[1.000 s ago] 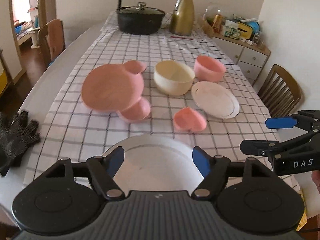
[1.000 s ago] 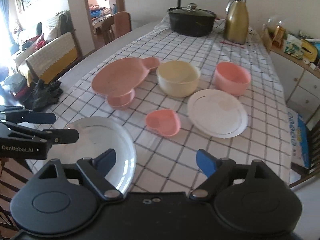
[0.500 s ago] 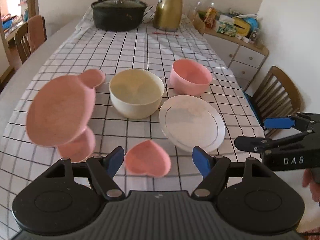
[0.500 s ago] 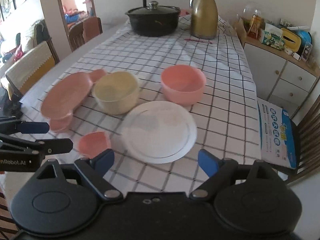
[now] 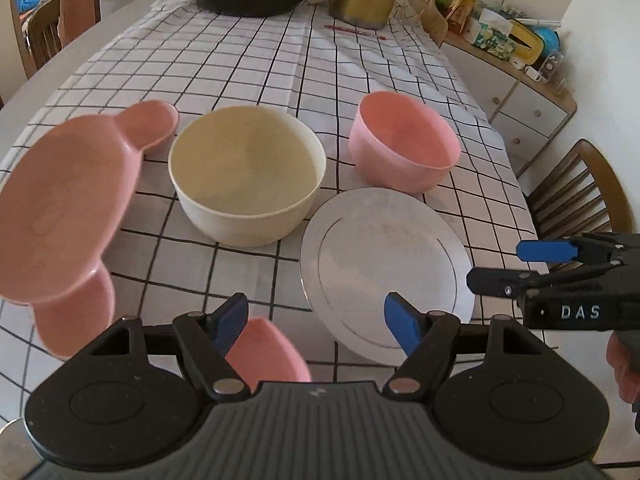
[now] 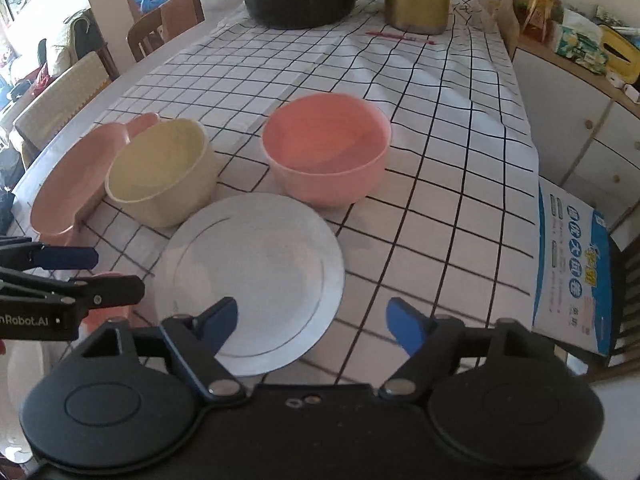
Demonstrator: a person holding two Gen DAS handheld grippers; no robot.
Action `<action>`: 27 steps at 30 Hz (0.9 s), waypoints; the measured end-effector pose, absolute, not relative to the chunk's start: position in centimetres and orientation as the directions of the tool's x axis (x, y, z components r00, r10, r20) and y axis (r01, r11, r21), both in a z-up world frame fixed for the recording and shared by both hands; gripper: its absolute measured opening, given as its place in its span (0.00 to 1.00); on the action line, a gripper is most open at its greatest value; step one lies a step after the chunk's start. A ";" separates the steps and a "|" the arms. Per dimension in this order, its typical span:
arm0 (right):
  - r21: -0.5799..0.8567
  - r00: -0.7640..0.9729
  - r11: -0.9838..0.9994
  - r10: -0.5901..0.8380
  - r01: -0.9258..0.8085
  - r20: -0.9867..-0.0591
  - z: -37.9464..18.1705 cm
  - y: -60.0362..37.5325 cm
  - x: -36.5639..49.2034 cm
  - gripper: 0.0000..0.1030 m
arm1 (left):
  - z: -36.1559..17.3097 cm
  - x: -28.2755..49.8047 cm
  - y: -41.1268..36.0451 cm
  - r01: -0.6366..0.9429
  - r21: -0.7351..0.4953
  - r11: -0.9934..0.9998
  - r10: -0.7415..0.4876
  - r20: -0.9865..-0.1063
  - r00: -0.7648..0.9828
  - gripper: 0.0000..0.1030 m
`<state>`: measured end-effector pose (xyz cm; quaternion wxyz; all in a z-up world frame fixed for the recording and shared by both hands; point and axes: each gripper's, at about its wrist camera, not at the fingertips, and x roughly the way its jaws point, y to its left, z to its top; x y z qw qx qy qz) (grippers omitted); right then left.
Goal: Organize plates and bowls
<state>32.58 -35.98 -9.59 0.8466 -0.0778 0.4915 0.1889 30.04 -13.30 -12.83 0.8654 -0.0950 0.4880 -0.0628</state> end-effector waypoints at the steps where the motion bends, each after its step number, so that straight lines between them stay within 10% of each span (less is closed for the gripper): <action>1: 0.061 0.437 0.914 0.250 -0.402 -0.864 -9.8 -36.2 33.0 0.70 | -13.0 30.3 -13.5 0.008 -0.216 0.976 -0.189 -0.836 0.516 0.72; 20: 0.109 0.360 0.877 0.301 -0.467 -0.883 -12.3 -36.8 37.0 0.53 | -15.2 32.3 -13.8 -0.086 -0.261 0.961 -0.195 -0.867 0.459 0.34; 27: 0.205 0.303 0.875 0.359 -0.439 -0.883 -12.8 -37.6 37.8 0.28 | -15.5 32.3 -13.4 -0.116 -0.301 0.946 -0.220 -0.866 0.448 0.22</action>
